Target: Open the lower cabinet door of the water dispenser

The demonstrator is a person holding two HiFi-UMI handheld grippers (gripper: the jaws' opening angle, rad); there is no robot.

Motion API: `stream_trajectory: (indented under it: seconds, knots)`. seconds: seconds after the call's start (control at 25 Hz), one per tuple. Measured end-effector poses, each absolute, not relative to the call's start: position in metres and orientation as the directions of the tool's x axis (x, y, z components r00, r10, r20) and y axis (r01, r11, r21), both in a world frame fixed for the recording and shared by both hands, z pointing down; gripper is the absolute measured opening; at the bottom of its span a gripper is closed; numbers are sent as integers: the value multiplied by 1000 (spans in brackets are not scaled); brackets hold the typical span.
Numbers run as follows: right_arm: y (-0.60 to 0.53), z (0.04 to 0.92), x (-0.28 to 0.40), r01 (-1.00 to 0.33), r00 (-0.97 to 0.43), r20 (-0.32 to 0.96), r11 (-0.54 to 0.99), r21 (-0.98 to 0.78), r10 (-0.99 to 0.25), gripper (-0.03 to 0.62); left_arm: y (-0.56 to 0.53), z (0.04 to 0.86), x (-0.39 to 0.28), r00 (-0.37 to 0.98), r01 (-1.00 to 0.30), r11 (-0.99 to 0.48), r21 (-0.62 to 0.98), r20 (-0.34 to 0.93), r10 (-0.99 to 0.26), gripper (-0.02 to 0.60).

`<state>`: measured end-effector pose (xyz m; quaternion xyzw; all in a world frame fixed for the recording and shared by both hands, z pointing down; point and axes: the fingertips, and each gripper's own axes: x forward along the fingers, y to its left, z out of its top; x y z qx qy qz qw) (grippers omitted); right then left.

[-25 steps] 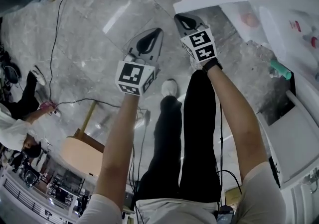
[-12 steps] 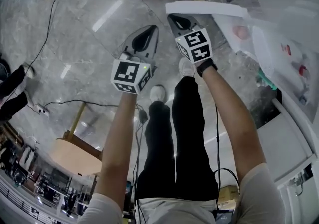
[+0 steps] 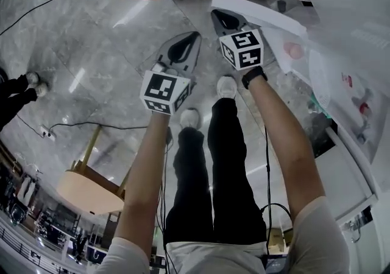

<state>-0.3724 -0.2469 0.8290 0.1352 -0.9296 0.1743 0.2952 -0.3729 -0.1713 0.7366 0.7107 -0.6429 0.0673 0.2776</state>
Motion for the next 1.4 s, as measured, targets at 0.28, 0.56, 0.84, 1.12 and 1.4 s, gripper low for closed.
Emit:
stream_trajectory:
  seconds: [0.28, 0.56, 0.84, 1.12, 1.4]
  knots:
    - [-253, 834, -382, -349, -788, 602, 900, -260, -131, 9, -195, 729, -389, 144, -952, -5, 305, 436, -888, 14]
    - [-243, 829, -382, -308, -792, 601, 918, -250, -102, 9, -194, 723, -396, 145, -955, -7, 297, 445, -884, 14]
    - [-232, 797, -345, -332, -800, 580, 919, -215, -153, 9, -181, 706, -372, 179, -957, -53, 284, 437, -882, 14]
    - [-202, 733, -264, -427, -785, 559, 887, -176, -267, 9, -156, 663, -308, 272, -944, -156, 290, 421, -865, 14]
    - [-156, 636, -161, -545, -752, 523, 825, -149, -403, 9, -136, 586, -225, 404, -907, -309, 288, 379, -833, 14]
